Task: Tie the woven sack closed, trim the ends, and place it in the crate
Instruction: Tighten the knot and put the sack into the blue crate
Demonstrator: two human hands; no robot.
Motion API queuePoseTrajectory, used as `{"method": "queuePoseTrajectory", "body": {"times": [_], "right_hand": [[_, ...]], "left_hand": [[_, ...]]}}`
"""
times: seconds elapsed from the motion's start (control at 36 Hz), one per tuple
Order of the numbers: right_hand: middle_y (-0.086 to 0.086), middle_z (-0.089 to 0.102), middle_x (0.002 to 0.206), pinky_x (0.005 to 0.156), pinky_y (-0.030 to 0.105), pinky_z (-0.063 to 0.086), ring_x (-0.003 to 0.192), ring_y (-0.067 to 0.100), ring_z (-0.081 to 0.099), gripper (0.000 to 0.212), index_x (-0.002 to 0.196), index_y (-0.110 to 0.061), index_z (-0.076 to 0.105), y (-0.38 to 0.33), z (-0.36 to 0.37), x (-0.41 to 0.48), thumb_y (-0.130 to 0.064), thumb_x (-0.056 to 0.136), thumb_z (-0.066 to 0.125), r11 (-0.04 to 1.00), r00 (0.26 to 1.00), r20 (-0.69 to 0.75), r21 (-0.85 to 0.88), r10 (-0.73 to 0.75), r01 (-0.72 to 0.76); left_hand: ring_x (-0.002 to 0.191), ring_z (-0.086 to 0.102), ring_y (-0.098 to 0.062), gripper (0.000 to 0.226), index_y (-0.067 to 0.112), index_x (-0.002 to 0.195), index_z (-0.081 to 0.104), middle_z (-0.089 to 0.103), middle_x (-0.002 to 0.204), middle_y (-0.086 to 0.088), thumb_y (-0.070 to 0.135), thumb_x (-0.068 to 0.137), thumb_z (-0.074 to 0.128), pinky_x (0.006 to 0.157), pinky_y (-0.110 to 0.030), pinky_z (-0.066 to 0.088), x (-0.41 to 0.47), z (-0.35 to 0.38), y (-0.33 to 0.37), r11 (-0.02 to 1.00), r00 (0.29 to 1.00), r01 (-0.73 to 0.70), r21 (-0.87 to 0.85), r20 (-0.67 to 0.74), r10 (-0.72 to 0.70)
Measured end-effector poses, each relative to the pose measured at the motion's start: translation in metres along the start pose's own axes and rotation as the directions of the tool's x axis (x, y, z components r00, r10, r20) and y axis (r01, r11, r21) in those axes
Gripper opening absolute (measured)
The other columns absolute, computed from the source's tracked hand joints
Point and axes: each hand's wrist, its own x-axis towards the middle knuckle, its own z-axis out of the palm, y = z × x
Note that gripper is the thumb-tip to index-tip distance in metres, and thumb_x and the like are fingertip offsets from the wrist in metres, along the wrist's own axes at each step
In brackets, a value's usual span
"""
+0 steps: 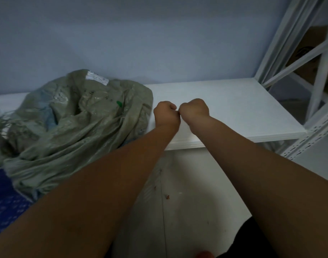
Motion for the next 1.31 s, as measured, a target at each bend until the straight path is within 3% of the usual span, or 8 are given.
{"method": "queuePoseTrajectory", "body": {"times": [0.5, 0.69, 0.78, 0.89, 1.03, 1.17, 1.22, 1.31], "right_hand": [[0.003, 0.043, 0.059, 0.056, 0.028, 0.034, 0.054, 0.021, 0.040, 0.033, 0.060, -0.015, 0.038, -0.038, 0.009, -0.121, -0.006, 0.089, 0.051, 0.985, 0.984, 0.050, -0.005, -0.171, 0.171], [0.010, 0.059, 0.091, 0.046, 0.024, 0.032, 0.077, 0.026, 0.057, 0.008, 0.094, -0.010, 0.055, -0.070, 0.018, -0.154, -0.017, 0.094, 0.057, 0.968, 0.968, 0.060, -0.048, -0.243, 0.246], [0.007, 0.058, 0.089, 0.047, 0.025, 0.034, 0.078, 0.025, 0.057, 0.018, 0.093, -0.010, 0.054, -0.085, 0.030, -0.168, -0.027, 0.095, 0.062, 0.945, 0.948, 0.133, -0.113, -0.291, 0.306], [0.010, 0.066, 0.096, 0.069, 0.030, 0.048, 0.089, 0.027, 0.064, 0.019, 0.083, -0.012, 0.057, -0.102, 0.057, -0.184, -0.024, 0.097, 0.060, 0.924, 0.915, 0.238, -0.124, -0.326, 0.361], [0.017, 0.064, 0.132, 0.099, 0.038, 0.052, 0.119, 0.033, 0.062, 0.043, 0.131, -0.002, 0.059, -0.128, 0.109, -0.215, -0.025, 0.095, 0.060, 0.921, 0.895, 0.272, -0.066, -0.353, 0.383], [0.019, 0.070, 0.114, 0.079, 0.040, 0.060, 0.101, 0.036, 0.068, 0.030, 0.107, -0.002, 0.068, -0.150, 0.165, -0.249, -0.022, 0.086, 0.061, 0.891, 0.833, 0.366, -0.019, -0.415, 0.453], [0.014, 0.067, 0.096, 0.063, 0.029, 0.049, 0.086, 0.031, 0.064, 0.012, 0.088, -0.008, 0.062, -0.152, 0.183, -0.260, -0.018, 0.089, 0.056, 0.864, 0.793, 0.425, -0.050, -0.437, 0.502], [0.005, 0.057, 0.079, 0.059, 0.026, 0.038, 0.072, 0.023, 0.054, 0.020, 0.071, -0.015, 0.050, -0.152, 0.208, -0.272, -0.011, 0.091, 0.052, 0.820, 0.758, 0.458, -0.098, -0.466, 0.564]], "left_hand": [[0.085, 0.067, -0.026, 0.016, -0.003, 0.088, 0.072, 0.071, 0.089, -0.015, -0.004, 0.077, 0.061, 0.066, -0.022, 0.043, -0.052, -0.116, 0.034, 0.988, 0.988, -0.140, 0.064, -0.061, 0.144], [0.065, 0.043, -0.017, 0.017, 0.011, 0.060, 0.055, 0.051, 0.065, -0.006, 0.002, 0.070, 0.046, 0.055, -0.026, 0.033, -0.086, -0.151, 0.044, 0.976, 0.975, -0.206, -0.066, -0.094, 0.200], [0.080, 0.051, -0.015, 0.024, -0.002, 0.082, 0.069, 0.063, 0.081, -0.015, -0.011, 0.085, 0.046, 0.061, -0.024, 0.038, -0.091, -0.174, 0.038, 0.982, 0.973, -0.187, -0.010, -0.138, 0.184], [0.077, 0.054, -0.014, 0.023, 0.001, 0.075, 0.066, 0.067, 0.081, -0.018, -0.010, 0.083, 0.048, 0.067, -0.027, 0.043, -0.092, -0.216, 0.023, 0.983, 0.956, -0.179, 0.037, -0.228, 0.183], [0.084, 0.062, -0.016, 0.020, 0.006, 0.086, 0.073, 0.071, 0.087, -0.008, 0.001, 0.081, 0.055, 0.068, -0.023, 0.039, -0.089, -0.282, 0.001, 0.980, 0.928, -0.096, 0.172, -0.341, 0.151], [0.094, 0.065, -0.030, 0.026, 0.014, 0.092, 0.073, 0.071, 0.101, -0.012, 0.012, 0.077, 0.052, 0.077, -0.029, 0.050, -0.090, -0.357, -0.024, 0.972, 0.877, 0.024, 0.234, -0.471, 0.092], [0.095, 0.064, -0.027, 0.026, 0.015, 0.097, 0.072, 0.070, 0.105, -0.008, 0.008, 0.081, 0.053, 0.074, -0.027, 0.045, -0.094, -0.383, -0.038, 0.959, 0.861, 0.067, 0.276, -0.502, 0.085], [0.096, 0.063, -0.026, 0.027, 0.017, 0.103, 0.071, 0.069, 0.109, -0.004, 0.006, 0.084, 0.054, 0.073, -0.029, 0.045, -0.100, -0.417, -0.058, 0.934, 0.849, 0.135, 0.330, -0.525, 0.062]]}}
